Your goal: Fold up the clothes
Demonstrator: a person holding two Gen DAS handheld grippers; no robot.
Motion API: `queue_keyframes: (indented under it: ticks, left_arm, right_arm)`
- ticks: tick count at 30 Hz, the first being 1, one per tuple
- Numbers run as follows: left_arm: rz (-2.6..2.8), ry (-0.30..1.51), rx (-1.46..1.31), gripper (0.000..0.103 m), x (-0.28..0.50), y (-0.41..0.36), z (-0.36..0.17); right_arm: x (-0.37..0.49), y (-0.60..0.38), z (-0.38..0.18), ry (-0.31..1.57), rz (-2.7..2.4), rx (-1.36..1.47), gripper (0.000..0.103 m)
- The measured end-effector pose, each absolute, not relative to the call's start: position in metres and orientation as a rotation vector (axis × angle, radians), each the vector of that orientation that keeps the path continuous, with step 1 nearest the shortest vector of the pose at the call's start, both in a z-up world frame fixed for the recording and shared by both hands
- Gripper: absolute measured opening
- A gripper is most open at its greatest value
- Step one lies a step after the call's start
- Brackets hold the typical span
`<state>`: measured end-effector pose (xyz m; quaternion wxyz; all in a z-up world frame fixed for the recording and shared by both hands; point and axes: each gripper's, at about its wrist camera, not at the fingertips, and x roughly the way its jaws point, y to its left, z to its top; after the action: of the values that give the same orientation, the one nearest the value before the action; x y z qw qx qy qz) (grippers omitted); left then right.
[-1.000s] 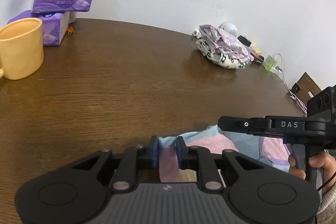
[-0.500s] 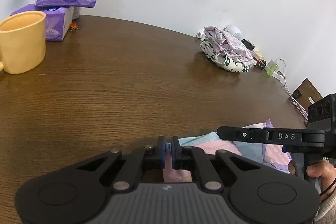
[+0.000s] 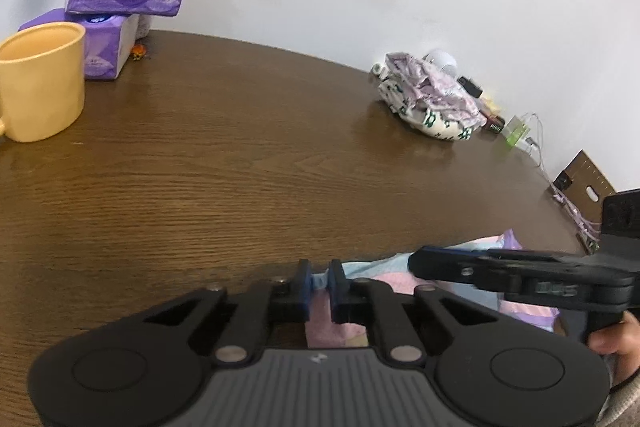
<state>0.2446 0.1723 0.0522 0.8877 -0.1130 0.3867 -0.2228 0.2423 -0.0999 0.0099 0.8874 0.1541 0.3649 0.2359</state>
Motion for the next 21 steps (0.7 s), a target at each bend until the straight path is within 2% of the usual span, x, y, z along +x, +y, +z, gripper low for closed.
queue_keyframes:
  ticks: [1,4,5,7,8,9,13,15,18,21]
  left_arm:
    - [-0.461,0.802,-0.232,0.007,0.245,0.172,0.052]
    - [-0.454,0.81,-0.233,0.007,0.245,0.172,0.051]
    - [-0.45,0.815,-0.234,0.011,0.246,0.172,0.051]
    - [-0.427,0.813,-0.213,0.028,0.242,0.173,0.056]
    - [-0.419,0.803,-0.196,0.043,0.239,0.173,0.06]
    - [-0.421,0.782,-0.177,0.051,0.233,0.175,0.064]
    - [-0.474,0.714,-0.111,0.044,0.213,0.171,0.074]
    - [-0.504,0.699,-0.069,0.024,0.207,0.162,0.074]
    - [-0.546,0.724,-0.031,0.015,0.206,0.15,0.066]
    - [-0.547,0.758,-0.006,0.014,0.208,0.142,0.056]
  right_arm:
    - [0.243,-0.1,0.008,0.765,0.473,0.312,0.007]
    - [0.245,-0.103,0.002,0.779,0.442,0.301,0.006]
    - [0.245,-0.104,0.001,0.781,0.44,0.303,0.006]
    - [0.239,-0.106,0.004,0.758,0.439,0.307,0.01]
    - [0.235,-0.107,0.008,0.74,0.442,0.31,0.011]
    - [0.23,-0.108,0.014,0.717,0.454,0.304,0.013]
    - [0.208,-0.094,0.03,0.672,0.517,0.201,0.015]
    - [0.203,-0.084,0.029,0.674,0.534,0.154,0.015]
    - [0.202,-0.077,0.022,0.664,0.542,0.118,0.014]
    - [0.208,-0.071,0.013,0.701,0.526,0.081,0.012]
